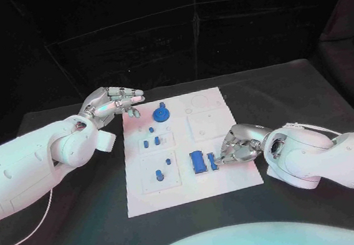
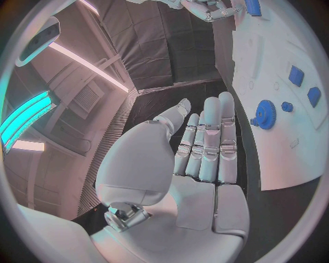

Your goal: Assemble the parts on the task board

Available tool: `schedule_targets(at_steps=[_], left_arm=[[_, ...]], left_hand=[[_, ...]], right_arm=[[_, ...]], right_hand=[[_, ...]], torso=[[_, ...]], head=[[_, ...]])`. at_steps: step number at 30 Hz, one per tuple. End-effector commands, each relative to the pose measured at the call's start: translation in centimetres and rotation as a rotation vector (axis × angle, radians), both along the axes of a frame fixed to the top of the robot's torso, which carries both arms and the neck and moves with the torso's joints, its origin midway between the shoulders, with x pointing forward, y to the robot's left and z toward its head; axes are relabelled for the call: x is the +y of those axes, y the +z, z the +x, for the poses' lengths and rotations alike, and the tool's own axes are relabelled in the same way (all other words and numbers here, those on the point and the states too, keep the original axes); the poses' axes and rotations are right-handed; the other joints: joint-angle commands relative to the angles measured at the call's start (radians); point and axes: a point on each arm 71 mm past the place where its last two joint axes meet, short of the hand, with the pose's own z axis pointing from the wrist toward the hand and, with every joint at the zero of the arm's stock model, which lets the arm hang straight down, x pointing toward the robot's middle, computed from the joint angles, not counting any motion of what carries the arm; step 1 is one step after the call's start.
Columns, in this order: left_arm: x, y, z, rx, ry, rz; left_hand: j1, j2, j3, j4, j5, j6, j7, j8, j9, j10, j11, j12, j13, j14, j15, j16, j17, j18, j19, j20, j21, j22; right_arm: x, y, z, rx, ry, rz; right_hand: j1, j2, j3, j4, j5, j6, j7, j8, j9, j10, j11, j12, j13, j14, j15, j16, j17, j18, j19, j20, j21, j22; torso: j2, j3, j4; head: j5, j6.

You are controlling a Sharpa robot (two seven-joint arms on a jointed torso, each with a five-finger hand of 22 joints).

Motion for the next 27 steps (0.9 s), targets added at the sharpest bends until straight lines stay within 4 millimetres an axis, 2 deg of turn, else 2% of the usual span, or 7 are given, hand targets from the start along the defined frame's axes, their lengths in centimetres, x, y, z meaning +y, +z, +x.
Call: schedule_targets(at_steps=[1, 5, 8, 10, 16, 21, 27], left_arm=[[-0.1, 0.2, 0.0, -0.013, 0.001, -0.011], [-0.1, 0.2, 0.1, -0.029, 0.017, -0.021], [0.1, 0.1, 0.2, -0.030, 0.050, -0.049], [0.2, 0.0, 0.2, -0.030, 0.078, -0.072], [0.6, -0.7, 0.8, -0.031, 0.160, -0.127], [1.0, -1.7, 1.6, -0.035, 0.241, -0.141], [0.7, -2.9, 2.3, -0.035, 0.297, -0.144]], left_hand=[[0.012, 0.001, -0.006, -0.003, -0.001, -0.005, -0.001, 0.004, 0.001, -0.005, -0.002, 0.004, 0.001, -0.005, 0.000, 0.004, -0.001, 0.013, 0.002, 0.007, -0.004, -0.002], [0.005, 0.002, -0.012, 0.002, -0.001, 0.002, -0.010, 0.012, 0.003, 0.002, -0.007, 0.014, 0.002, -0.024, -0.001, -0.011, -0.011, 0.013, -0.011, 0.007, -0.015, -0.008], [0.005, 0.006, -0.012, 0.003, -0.003, 0.010, -0.017, 0.021, 0.004, 0.008, -0.011, 0.017, -0.001, -0.080, 0.003, -0.089, -0.053, 0.012, -0.062, 0.010, -0.062, -0.036], [0.000, 0.009, -0.006, 0.008, -0.001, 0.016, -0.023, 0.025, 0.004, 0.018, -0.009, 0.013, -0.004, -0.134, 0.014, -0.178, -0.093, 0.006, -0.124, 0.020, -0.117, -0.067], [-0.015, 0.006, 0.015, 0.020, -0.002, 0.014, -0.027, 0.010, -0.001, 0.049, 0.002, -0.042, -0.007, -0.195, 0.058, -0.426, -0.200, 0.000, -0.243, 0.066, -0.272, -0.177], [-0.020, -0.003, 0.022, 0.028, -0.002, 0.004, -0.030, -0.020, -0.004, 0.051, 0.017, -0.109, -0.007, -0.204, 0.085, -0.565, -0.260, 0.011, -0.283, 0.109, -0.363, -0.258], [-0.023, -0.005, 0.014, 0.033, -0.002, -0.009, -0.052, -0.043, -0.005, 0.040, 0.040, -0.146, -0.006, -0.210, 0.102, -0.632, -0.289, 0.014, -0.312, 0.128, -0.412, -0.303]], right_arm=[[-0.4, 0.9, 0.8, -0.006, -0.044, 0.268], [-1.7, 2.1, 2.9, -0.023, -0.089, 0.491], [-2.9, 2.9, 5.2, -0.046, -0.145, 0.617], [-3.7, 3.3, 7.0, -0.062, -0.189, 0.694], [-4.9, 4.1, 11.5, -0.136, -0.260, 0.845], [-4.7, 4.1, 14.6, -0.188, -0.273, 0.905], [-3.4, 3.3, 16.6, -0.182, -0.263, 0.930]], right_hand=[[0.041, 0.013, -0.001, -0.021, 0.012, -0.044, 0.018, -0.025, -0.010, -0.053, 0.015, -0.115, -0.057, 0.054, 0.014, -0.050, 0.028, 0.023, -0.047, 0.010, -0.062, -0.090], [0.139, 0.051, 0.029, -0.084, -0.001, -0.080, 0.041, -0.058, -0.028, -0.166, 0.032, -0.346, -0.220, 0.012, 0.030, -0.160, -0.123, 0.066, -0.154, 0.025, -0.217, -0.300], [0.199, 0.066, 0.054, -0.119, -0.032, -0.074, 0.046, -0.076, -0.043, -0.309, 0.039, -0.665, -0.452, -0.105, 0.038, -0.440, -0.446, 0.114, -0.321, 0.037, -0.472, -0.595], [0.227, 0.067, 0.067, -0.129, -0.040, -0.068, 0.060, -0.090, -0.056, -0.358, 0.052, -0.792, -0.558, -0.213, 0.055, -0.686, -0.671, 0.112, -0.369, 0.049, -0.562, -0.648], [0.276, 0.059, 0.113, -0.132, -0.040, -0.068, 0.099, -0.152, -0.125, -0.365, 0.118, -1.067, -0.899, -0.371, 0.134, -1.088, -0.898, 0.103, -0.504, 0.120, -0.838, -0.821], [0.260, 0.040, 0.176, -0.139, -0.043, -0.056, 0.113, -0.159, -0.211, -0.293, 0.136, -1.153, -1.124, -0.327, 0.161, -1.301, -1.076, 0.119, -0.477, 0.164, -0.997, -0.940], [0.232, 0.025, 0.201, -0.157, -0.060, -0.067, 0.115, -0.164, -0.259, -0.305, 0.140, -1.168, -1.212, -0.304, 0.173, -1.369, -1.145, 0.114, -0.443, 0.171, -1.058, -0.990]], torso=[[-0.002, -0.0009, 0.0015], [-0.012, -0.0020, 0.0032], [-0.025, -0.0039, 0.0015], [-0.037, -0.0062, -0.0013], [-0.073, -0.0098, -0.0006], [-0.091, -0.0054, -0.0013], [-0.111, -0.0012, 0.0064]], head=[[-0.003, 0.009], [-0.008, 0.028], [-0.011, 0.038], [-0.013, 0.053], [-0.022, 0.100], [-0.015, 0.136], [-0.015, 0.146]])
